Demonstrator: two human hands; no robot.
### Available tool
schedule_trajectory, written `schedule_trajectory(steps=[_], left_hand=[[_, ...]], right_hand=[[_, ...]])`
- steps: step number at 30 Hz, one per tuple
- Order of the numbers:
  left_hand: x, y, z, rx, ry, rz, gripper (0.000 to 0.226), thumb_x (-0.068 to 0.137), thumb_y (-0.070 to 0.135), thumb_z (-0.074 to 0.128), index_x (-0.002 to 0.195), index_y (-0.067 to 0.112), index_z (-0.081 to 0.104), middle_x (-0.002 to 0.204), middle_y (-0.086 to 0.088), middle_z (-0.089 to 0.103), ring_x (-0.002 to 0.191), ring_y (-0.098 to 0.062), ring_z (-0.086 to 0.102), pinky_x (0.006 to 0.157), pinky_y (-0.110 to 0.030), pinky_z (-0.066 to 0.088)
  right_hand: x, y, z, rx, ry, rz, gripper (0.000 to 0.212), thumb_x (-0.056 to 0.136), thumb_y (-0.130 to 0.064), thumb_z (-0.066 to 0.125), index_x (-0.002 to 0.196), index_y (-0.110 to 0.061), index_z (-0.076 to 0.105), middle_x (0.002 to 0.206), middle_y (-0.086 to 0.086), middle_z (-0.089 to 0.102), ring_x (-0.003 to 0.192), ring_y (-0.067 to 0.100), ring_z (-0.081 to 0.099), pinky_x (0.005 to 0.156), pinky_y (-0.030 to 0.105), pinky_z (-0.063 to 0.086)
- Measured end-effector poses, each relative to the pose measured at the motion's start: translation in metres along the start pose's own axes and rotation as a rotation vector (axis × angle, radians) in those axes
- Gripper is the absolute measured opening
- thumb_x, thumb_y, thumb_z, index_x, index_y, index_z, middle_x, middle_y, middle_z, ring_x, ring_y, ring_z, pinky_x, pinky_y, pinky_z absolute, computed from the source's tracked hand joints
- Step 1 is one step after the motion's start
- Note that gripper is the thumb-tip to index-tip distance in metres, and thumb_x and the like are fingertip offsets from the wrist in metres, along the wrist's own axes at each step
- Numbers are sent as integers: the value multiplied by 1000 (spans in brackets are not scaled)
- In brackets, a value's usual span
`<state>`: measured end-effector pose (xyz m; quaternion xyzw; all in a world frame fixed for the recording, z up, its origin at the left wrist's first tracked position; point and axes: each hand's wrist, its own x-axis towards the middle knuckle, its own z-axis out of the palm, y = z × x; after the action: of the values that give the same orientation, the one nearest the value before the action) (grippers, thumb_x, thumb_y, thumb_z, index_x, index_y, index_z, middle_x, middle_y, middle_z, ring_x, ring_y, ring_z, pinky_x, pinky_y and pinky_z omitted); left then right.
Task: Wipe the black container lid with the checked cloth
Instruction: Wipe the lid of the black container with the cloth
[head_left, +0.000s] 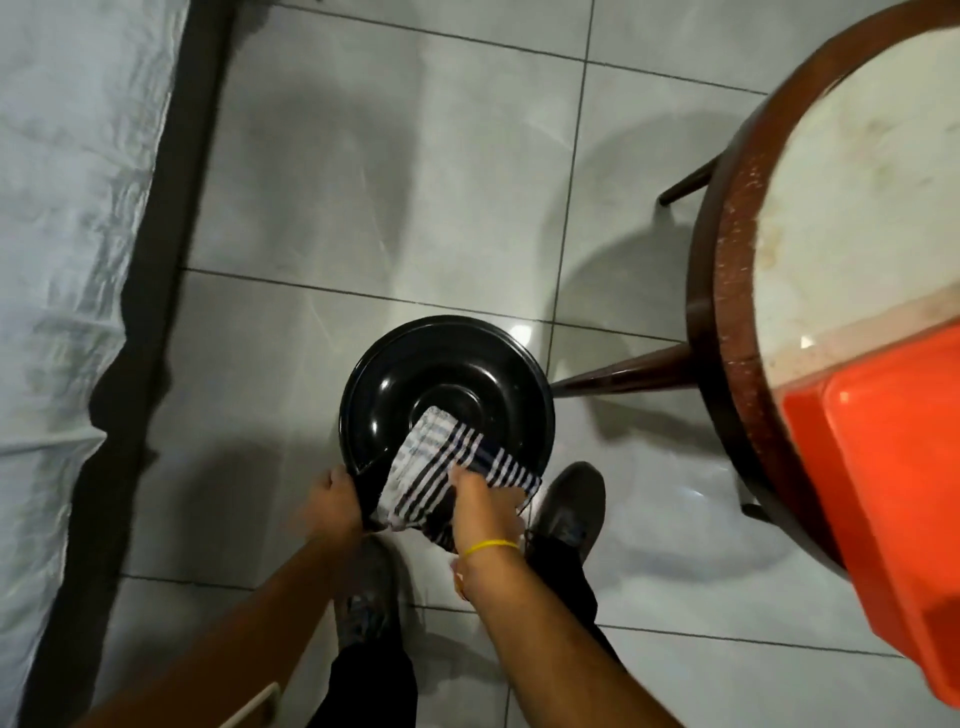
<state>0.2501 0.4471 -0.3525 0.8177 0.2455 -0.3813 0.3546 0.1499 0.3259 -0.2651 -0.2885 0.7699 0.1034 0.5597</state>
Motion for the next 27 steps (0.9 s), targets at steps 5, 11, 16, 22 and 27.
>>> schedule_trajectory(steps=[5, 11, 16, 22, 27], left_hand=[[-13, 10, -13, -82, -252, -36, 40, 107, 43, 39, 123, 13, 60, 112, -12, 69, 98, -31, 67, 81, -50, 61], [-28, -1, -5, -269, -354, -87, 65, 102, 67, 25, 118, 25, 72, 107, -13, 80, 97, -36, 76, 88, -64, 58], [-24, -7, 5, -279, -217, -26, 62, 108, 46, 21, 102, 3, 64, 77, -23, 64, 58, -30, 55, 46, -35, 48], [-21, -4, 8, -240, -186, -46, 44, 107, 28, 23, 87, 1, 53, 63, -19, 50, 44, -26, 50, 41, -31, 43], [-31, 21, -6, 244, 104, 197, 29, 108, 28, 36, 107, 9, 56, 94, -15, 62, 96, -42, 65, 79, -49, 54]], right_hand=[[-5, 18, -49, -948, 159, -1100, 80, 90, -43, 67, 162, -30, 33, 169, 4, 29, 154, 32, 37, 118, 56, 45], [57, 15, -22, -1676, -326, -1711, 71, 102, -41, 62, 165, -40, 30, 182, 2, 2, 167, 41, -2, 118, 80, 23], [91, -9, -25, -1436, -22, -1737, 67, 109, -59, 39, 170, -40, 18, 183, -1, 3, 169, 32, 8, 119, 63, 29], [95, -48, -32, -969, 296, -1189, 70, 108, -62, 37, 171, -40, 15, 183, -1, 5, 169, 33, 7, 128, 66, 25], [86, -50, -44, -649, 200, -1140, 73, 103, -63, 40, 168, -37, 19, 180, -4, 12, 168, 26, 13, 125, 64, 26]])
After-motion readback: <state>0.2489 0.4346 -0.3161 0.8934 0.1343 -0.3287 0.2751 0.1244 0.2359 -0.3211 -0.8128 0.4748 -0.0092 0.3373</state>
